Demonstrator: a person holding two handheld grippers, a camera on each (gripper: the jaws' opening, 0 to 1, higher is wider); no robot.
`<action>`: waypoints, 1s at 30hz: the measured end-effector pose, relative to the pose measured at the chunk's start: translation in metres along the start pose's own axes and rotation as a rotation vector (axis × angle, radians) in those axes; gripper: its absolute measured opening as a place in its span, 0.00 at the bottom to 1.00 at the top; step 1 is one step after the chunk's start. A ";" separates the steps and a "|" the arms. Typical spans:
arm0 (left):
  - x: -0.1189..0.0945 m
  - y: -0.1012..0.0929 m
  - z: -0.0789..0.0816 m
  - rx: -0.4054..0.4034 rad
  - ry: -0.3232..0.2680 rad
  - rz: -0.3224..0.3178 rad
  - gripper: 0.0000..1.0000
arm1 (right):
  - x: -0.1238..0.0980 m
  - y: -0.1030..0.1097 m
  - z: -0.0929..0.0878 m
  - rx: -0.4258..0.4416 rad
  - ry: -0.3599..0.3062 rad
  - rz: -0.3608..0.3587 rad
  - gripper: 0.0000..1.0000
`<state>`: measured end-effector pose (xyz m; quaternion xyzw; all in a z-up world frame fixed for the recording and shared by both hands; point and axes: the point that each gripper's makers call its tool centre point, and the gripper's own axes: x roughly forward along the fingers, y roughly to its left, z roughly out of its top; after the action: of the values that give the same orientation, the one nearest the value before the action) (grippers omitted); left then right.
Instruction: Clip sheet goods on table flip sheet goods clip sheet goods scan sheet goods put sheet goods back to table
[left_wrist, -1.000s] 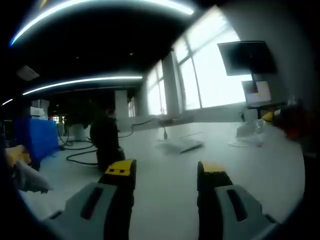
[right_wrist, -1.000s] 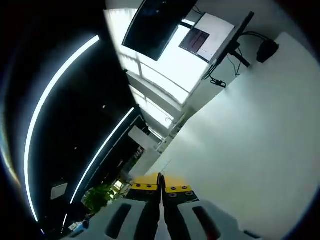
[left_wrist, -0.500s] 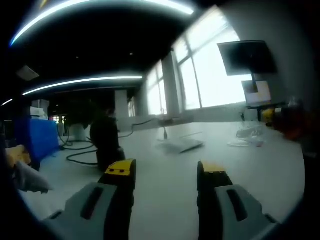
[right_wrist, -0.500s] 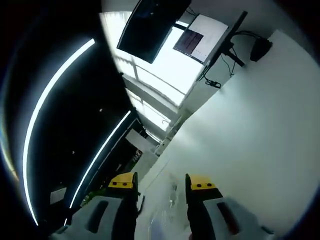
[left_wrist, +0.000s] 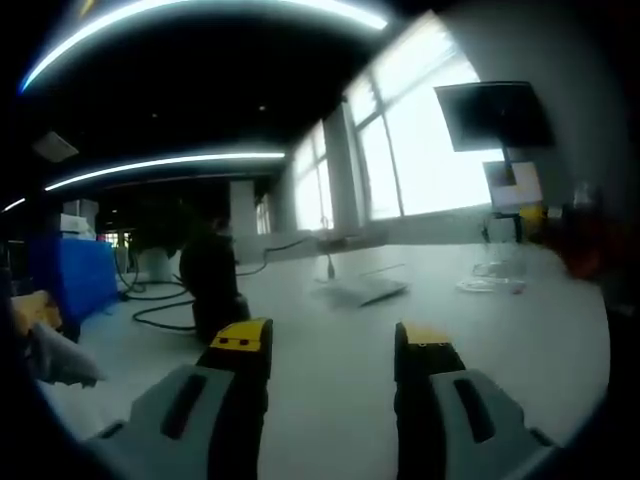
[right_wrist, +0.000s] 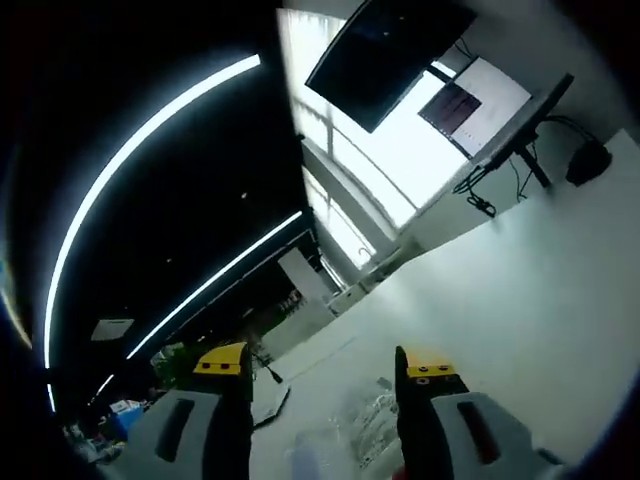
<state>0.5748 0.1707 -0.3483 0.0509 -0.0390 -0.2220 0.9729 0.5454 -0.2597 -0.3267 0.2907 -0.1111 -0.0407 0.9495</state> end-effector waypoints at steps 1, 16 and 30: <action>0.000 0.000 0.000 0.000 0.000 0.000 0.41 | 0.002 0.006 -0.001 -0.062 0.013 0.032 0.56; 0.000 -0.001 0.000 0.005 0.001 0.000 0.41 | 0.026 0.053 -0.034 -0.499 0.260 0.339 0.55; 0.000 -0.002 -0.001 0.012 0.005 -0.001 0.41 | 0.029 0.033 -0.091 -0.708 0.622 0.484 0.58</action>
<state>0.5744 0.1689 -0.3494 0.0575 -0.0378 -0.2221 0.9726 0.5951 -0.1865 -0.3762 -0.0833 0.1325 0.2326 0.9599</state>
